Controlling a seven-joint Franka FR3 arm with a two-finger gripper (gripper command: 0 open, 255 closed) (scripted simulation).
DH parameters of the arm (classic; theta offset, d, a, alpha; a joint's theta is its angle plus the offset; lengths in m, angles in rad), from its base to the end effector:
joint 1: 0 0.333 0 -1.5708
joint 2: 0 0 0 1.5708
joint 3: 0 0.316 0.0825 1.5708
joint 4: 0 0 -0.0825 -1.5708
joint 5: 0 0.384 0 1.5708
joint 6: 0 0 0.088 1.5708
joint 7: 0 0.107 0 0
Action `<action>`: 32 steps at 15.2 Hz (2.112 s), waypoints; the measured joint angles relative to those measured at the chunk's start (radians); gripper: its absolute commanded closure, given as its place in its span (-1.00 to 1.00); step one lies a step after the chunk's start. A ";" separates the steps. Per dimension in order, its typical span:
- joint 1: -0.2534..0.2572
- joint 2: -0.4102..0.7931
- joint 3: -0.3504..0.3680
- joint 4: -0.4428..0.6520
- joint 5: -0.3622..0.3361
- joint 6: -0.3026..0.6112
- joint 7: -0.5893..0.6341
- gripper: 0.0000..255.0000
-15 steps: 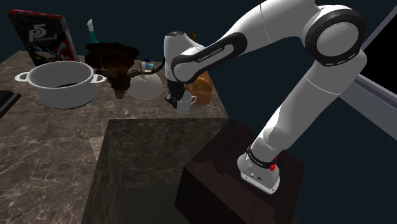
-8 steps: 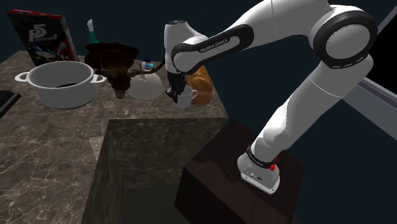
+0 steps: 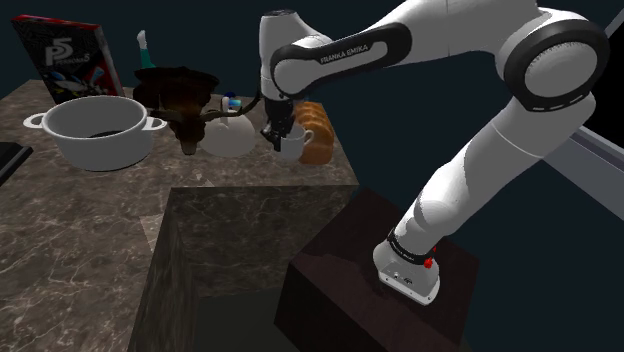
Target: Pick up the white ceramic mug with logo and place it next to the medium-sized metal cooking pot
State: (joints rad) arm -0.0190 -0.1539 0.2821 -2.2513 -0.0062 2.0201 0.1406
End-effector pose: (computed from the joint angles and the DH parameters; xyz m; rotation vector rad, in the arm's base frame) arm 0.4693 0.1283 0.4198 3.0703 0.1852 -0.1110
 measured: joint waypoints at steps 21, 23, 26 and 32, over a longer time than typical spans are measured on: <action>-0.001 -0.062 -0.011 0.224 0.014 -0.284 -0.020 1.00; -0.002 -0.063 -0.012 0.246 0.014 -0.306 -0.021 1.00; 0.007 0.011 0.012 0.333 0.000 -0.323 0.017 1.00; 0.054 0.242 0.070 0.598 -0.063 -0.375 0.134 1.00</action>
State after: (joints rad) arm 0.0348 0.0882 0.3518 -1.6535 -0.0691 1.6452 0.2747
